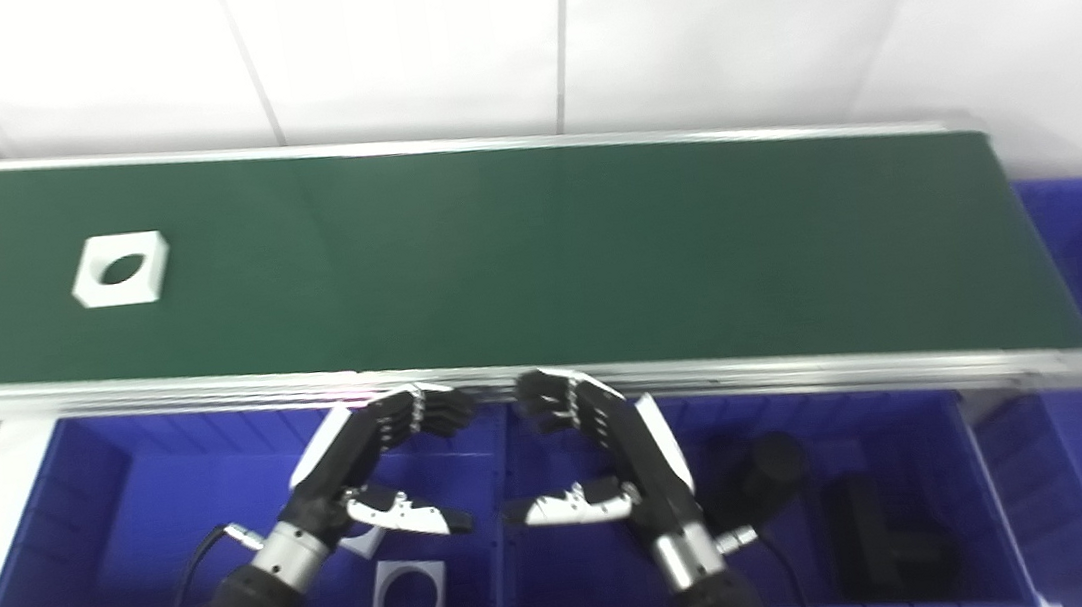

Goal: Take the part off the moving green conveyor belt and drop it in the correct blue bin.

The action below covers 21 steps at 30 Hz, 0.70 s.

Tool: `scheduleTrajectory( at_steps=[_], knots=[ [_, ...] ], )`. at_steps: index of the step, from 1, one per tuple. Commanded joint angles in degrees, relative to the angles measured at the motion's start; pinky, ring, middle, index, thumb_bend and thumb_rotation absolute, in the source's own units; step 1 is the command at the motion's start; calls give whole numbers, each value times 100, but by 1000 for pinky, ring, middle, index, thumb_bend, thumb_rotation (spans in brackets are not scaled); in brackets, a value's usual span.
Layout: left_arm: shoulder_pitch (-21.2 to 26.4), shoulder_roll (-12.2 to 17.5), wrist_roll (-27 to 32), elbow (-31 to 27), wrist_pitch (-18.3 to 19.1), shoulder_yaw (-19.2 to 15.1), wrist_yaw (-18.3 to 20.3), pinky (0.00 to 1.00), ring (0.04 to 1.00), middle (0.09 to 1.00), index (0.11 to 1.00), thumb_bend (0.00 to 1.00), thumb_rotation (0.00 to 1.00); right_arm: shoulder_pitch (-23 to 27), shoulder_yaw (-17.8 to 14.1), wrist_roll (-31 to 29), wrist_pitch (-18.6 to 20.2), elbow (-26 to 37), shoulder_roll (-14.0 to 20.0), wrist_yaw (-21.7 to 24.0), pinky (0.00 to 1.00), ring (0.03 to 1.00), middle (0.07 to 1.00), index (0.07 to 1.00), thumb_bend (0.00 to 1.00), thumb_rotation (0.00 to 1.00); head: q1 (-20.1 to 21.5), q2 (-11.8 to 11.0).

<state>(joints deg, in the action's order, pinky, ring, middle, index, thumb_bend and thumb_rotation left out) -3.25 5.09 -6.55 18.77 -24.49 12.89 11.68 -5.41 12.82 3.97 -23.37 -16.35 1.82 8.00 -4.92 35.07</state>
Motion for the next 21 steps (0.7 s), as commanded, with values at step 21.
scheduleTrajectory(
  at_steps=[21],
  knots=[
    [397,29,88,653,-243,555,-620,641,684,700,679,957,187,259,-51,-200,-355,-360,131,16,641,701,708,716,830,0,-424,-516]
  ],
)
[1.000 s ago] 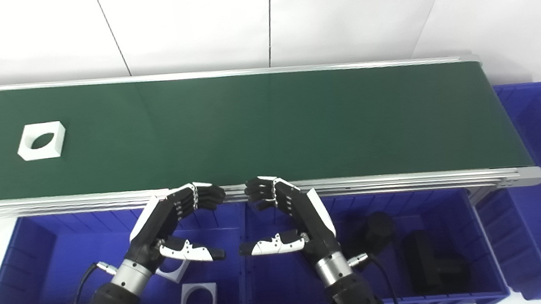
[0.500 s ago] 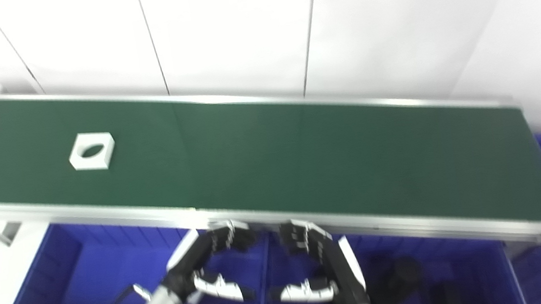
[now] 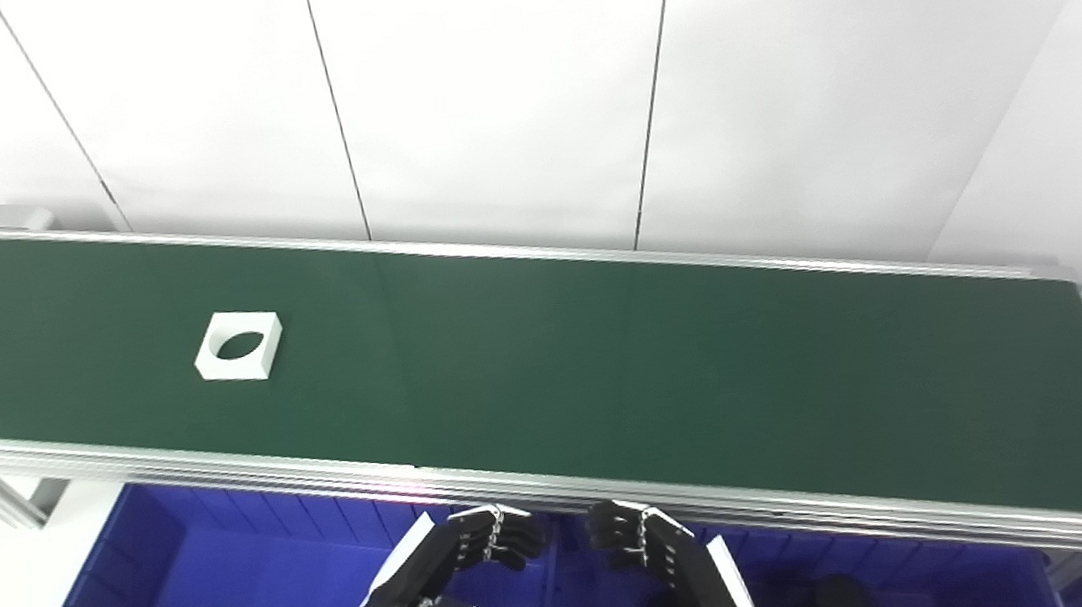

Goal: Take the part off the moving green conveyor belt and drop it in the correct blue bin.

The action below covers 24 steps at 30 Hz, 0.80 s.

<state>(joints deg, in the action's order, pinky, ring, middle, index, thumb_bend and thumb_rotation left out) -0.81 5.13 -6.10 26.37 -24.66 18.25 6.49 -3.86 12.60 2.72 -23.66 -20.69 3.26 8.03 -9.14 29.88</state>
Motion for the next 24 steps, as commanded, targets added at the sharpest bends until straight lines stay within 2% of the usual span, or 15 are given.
scheduleTrajectory(
  at_steps=[1,6,10,18,21,24],
  knots=[
    [157,27,49,-105,-227,31,-111,642,684,701,680,955,182,102,-32,-84,-325,76,-13,21,643,703,709,717,829,0,-12,5],
    [169,-3,61,-112,-227,61,-139,648,684,701,677,958,160,104,-50,-132,-324,53,15,60,647,702,709,721,819,0,-376,13],
    [190,-18,102,-103,-226,39,-117,658,686,698,675,965,171,140,-77,-224,-325,-13,6,135,659,712,720,729,809,0,-500,-22],
    [207,25,96,-99,-225,30,-124,644,677,695,677,968,171,157,-128,-256,-325,-76,-44,141,657,712,716,722,819,0,-361,-52],
    [184,29,15,-322,-225,68,-191,656,683,695,672,970,176,155,-195,-346,-325,-105,-30,222,658,715,718,726,816,0,-441,-61],
    [79,33,-27,-965,-226,105,-150,683,715,704,670,987,184,171,-257,-393,-326,-129,3,287,657,714,718,727,817,0,-512,-61]
  ],
)
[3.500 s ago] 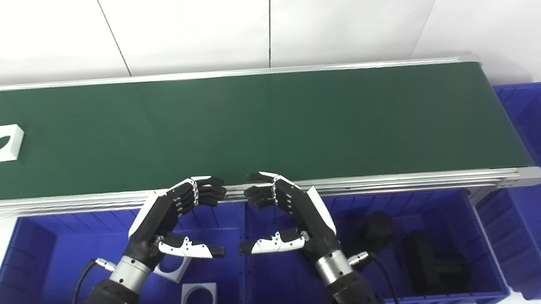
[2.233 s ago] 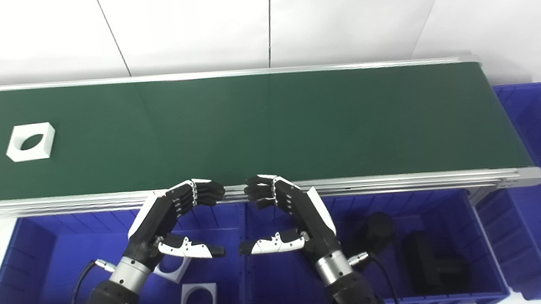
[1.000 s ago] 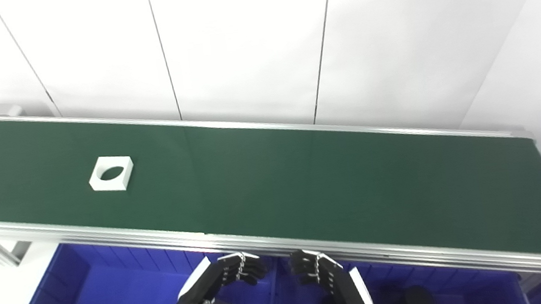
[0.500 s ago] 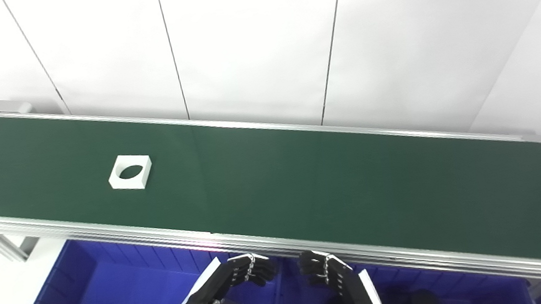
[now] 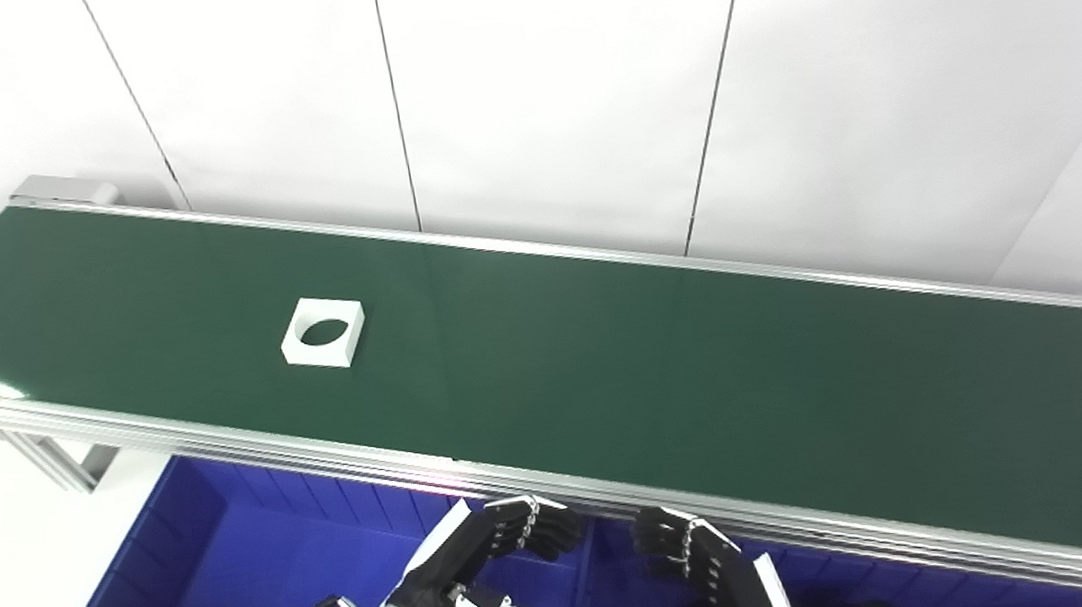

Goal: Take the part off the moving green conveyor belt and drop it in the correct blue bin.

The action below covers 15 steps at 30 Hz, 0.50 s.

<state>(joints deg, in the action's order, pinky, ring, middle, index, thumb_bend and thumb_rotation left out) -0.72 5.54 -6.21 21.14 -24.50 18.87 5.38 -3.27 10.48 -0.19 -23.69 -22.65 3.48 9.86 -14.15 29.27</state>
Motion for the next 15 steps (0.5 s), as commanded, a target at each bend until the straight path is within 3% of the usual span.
scheduleTrajectory(
  at_steps=[1,6,10,15],
  knots=[
    [35,-1,-21,-703,-242,71,0,673,706,700,673,983,202,119,-66,-116,-323,58,-13,126,659,714,720,728,818,0,-49,1],
    [-46,-88,239,-1927,-153,281,399,624,686,696,677,989,195,190,-116,-115,-324,-18,-2,203,656,717,739,728,804,0,-136,-1],
    [147,-80,51,-2763,125,358,639,585,668,697,681,975,187,247,-153,-180,-323,-95,-29,278,660,718,749,727,800,0,-172,-23],
    [817,109,-482,-3147,471,-2,722,596,689,721,712,973,174,288,-179,-121,-323,-136,-16,315,660,708,725,729,811,0,-221,-98]
  ],
)
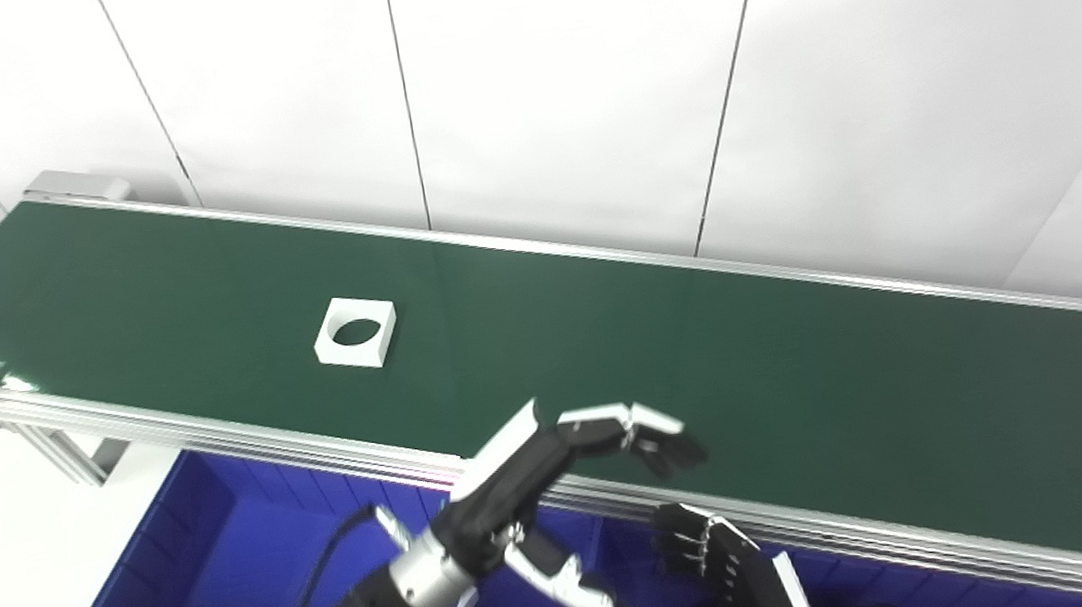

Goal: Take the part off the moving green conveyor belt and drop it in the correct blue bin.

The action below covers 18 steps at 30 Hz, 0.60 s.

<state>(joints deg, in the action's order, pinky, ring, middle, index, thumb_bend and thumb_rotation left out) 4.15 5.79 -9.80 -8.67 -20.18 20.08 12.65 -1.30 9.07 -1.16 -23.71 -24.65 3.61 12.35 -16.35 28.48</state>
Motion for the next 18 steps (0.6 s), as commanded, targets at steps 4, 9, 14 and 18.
scheduleTrajectory(
  at_steps=[4,9,14,18],
  knots=[
    [848,330,-420,106,139,-430,4,631,716,744,737,993,205,112,-74,-46,-322,-5,-76,90,658,714,734,726,812,0,10,-73],
    [1404,650,-1123,619,297,-711,-126,617,723,749,747,1000,219,115,-90,-19,-322,-62,-116,92,652,709,725,725,813,0,49,-111],
    [1917,1001,-1736,1394,23,-780,-364,550,677,734,746,1000,171,93,-102,-11,-322,-51,-139,79,652,709,721,723,815,0,65,-123],
    [2176,1149,-2376,1811,152,-699,-577,527,666,751,763,1000,166,88,-122,-28,-322,-65,-160,86,649,709,718,721,822,0,88,-131]
  ],
)
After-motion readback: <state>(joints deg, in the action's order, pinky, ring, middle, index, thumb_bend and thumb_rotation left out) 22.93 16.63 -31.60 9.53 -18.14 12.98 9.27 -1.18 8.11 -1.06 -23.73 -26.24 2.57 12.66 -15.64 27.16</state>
